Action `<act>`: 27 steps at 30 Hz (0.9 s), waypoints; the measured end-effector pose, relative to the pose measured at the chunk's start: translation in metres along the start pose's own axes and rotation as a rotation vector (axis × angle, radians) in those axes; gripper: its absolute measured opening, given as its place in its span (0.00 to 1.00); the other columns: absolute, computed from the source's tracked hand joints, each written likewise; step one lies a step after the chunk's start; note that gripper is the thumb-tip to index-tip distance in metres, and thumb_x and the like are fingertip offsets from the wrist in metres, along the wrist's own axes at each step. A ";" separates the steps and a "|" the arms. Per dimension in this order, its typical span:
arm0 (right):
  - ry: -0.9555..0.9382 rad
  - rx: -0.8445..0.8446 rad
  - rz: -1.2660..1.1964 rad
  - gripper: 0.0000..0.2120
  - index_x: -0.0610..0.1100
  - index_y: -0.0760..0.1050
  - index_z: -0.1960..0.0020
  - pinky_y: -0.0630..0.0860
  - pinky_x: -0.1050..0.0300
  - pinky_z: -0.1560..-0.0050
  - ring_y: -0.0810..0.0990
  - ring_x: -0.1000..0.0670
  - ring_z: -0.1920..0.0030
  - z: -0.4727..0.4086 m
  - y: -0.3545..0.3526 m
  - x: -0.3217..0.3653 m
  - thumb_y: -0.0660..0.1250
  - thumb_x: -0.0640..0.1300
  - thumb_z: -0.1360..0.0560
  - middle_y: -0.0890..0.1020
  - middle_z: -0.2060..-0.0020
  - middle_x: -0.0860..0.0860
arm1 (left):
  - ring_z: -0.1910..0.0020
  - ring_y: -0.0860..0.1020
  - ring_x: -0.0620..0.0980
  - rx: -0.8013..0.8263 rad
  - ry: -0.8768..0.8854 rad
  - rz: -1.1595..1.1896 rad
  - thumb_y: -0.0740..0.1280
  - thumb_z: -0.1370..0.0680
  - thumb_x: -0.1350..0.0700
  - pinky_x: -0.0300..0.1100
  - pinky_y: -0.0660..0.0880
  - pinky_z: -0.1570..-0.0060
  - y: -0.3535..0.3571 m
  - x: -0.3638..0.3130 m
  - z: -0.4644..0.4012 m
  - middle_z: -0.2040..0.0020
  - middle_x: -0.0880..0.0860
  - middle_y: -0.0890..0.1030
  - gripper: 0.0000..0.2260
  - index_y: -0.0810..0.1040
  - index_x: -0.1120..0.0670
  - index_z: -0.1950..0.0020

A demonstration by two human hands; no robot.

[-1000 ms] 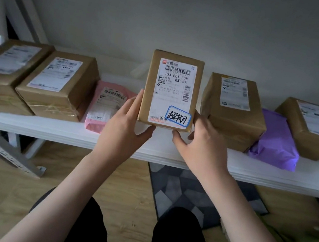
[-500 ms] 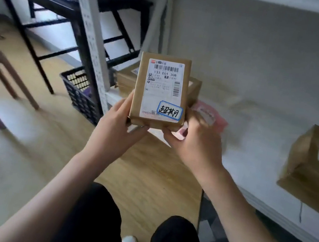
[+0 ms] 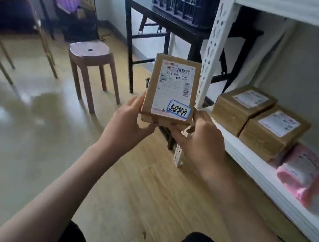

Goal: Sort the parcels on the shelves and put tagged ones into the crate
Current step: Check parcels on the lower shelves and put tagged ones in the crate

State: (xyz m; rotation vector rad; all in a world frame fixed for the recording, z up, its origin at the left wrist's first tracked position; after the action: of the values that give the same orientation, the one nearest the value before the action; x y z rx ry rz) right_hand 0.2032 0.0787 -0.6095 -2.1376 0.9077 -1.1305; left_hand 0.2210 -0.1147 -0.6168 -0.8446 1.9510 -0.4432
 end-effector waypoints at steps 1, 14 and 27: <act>0.012 0.007 -0.006 0.23 0.53 0.75 0.37 0.79 0.53 0.59 0.82 0.52 0.56 -0.011 0.004 0.012 0.70 0.63 0.27 0.79 0.49 0.56 | 0.46 0.77 0.44 0.006 -0.004 0.013 0.74 0.28 0.52 0.48 0.80 0.52 -0.011 0.007 -0.009 0.37 0.43 0.75 0.34 0.66 0.45 0.24; 0.129 0.147 0.030 0.22 0.51 0.76 0.37 0.80 0.50 0.57 0.81 0.48 0.55 -0.213 -0.120 0.199 0.72 0.59 0.27 0.79 0.49 0.54 | 0.44 0.76 0.46 0.077 -0.099 0.071 0.74 0.27 0.53 0.50 0.80 0.52 -0.218 -0.071 -0.197 0.35 0.42 0.73 0.35 0.63 0.45 0.22; 0.224 0.229 0.089 0.26 0.54 0.72 0.31 0.80 0.59 0.58 0.81 0.55 0.54 -0.358 -0.249 0.338 0.68 0.63 0.26 0.78 0.44 0.58 | 0.43 0.74 0.42 0.232 -0.070 0.115 0.74 0.26 0.53 0.48 0.79 0.49 -0.383 -0.165 -0.354 0.34 0.44 0.74 0.39 0.58 0.42 0.21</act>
State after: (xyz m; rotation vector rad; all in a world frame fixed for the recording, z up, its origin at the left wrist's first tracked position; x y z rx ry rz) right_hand 0.1143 -0.0820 -0.0896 -1.7960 0.9128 -1.3769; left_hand 0.1136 -0.2761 -0.1049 -0.5897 1.8312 -0.5519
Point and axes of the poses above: each hand's wrist, its own z-axis away from the middle knuckle, its own y-axis out of the palm, x = y × z, the point moved 6 cm from there along -z, towards the middle knuckle
